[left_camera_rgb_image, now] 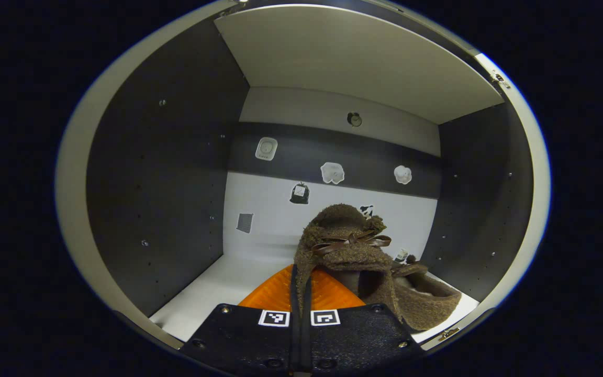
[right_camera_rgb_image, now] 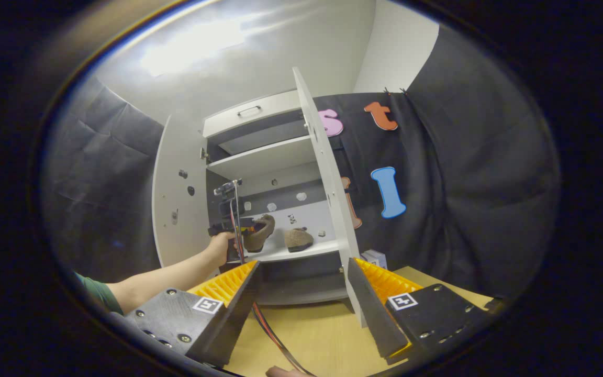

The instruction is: Grab one shoe with the right hand and put it into the shoe cabinet, grab the other shoe with the left hand and put it into the shoe cabinet; then close the right door with the right hand and the left door with the left hand.

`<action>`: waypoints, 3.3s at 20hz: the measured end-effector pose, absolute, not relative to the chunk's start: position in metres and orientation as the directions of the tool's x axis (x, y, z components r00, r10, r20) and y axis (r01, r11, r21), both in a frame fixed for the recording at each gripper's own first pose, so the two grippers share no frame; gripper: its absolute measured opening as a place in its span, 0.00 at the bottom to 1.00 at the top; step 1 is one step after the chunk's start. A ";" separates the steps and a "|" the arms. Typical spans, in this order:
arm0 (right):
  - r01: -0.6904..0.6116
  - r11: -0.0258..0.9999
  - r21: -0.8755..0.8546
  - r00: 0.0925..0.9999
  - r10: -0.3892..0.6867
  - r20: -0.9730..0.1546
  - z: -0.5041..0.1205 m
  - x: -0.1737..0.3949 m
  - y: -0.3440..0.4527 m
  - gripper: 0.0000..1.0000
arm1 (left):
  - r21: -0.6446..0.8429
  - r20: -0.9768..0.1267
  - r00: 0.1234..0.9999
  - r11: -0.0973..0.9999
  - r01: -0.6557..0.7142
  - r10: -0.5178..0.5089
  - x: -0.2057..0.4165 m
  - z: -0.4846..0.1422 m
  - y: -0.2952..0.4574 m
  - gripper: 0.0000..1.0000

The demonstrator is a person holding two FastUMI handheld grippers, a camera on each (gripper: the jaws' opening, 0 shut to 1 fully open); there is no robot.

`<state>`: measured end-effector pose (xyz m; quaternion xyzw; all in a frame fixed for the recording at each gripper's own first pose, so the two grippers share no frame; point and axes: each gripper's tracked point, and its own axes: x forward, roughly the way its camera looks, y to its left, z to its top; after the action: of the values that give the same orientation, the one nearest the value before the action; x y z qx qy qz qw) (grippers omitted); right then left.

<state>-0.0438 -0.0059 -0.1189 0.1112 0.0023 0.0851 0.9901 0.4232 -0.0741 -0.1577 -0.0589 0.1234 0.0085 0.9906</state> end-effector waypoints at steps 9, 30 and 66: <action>-0.181 0.940 0.291 0.983 0.186 0.010 -0.122 -0.040 -0.009 0.99 | -0.195 -0.226 0.974 0.981 -0.014 -0.031 0.433 -0.183 -0.069 0.07; 0.028 0.996 0.089 1.000 -0.027 -0.008 -0.090 -0.044 -0.096 0.98 | -0.038 -0.117 0.970 0.977 0.212 -0.215 0.222 -0.090 -0.124 0.94; -0.175 0.984 0.047 0.960 0.181 -0.213 -0.037 0.198 -0.143 0.99 | -0.097 -0.072 0.959 0.959 0.268 -0.275 -0.059 -0.091 -0.049 0.96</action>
<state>0.1984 -0.1431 -0.0369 0.0138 0.1088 0.0897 0.9899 -0.0587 -0.0489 -0.0909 -0.0431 0.0423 -0.1373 0.9887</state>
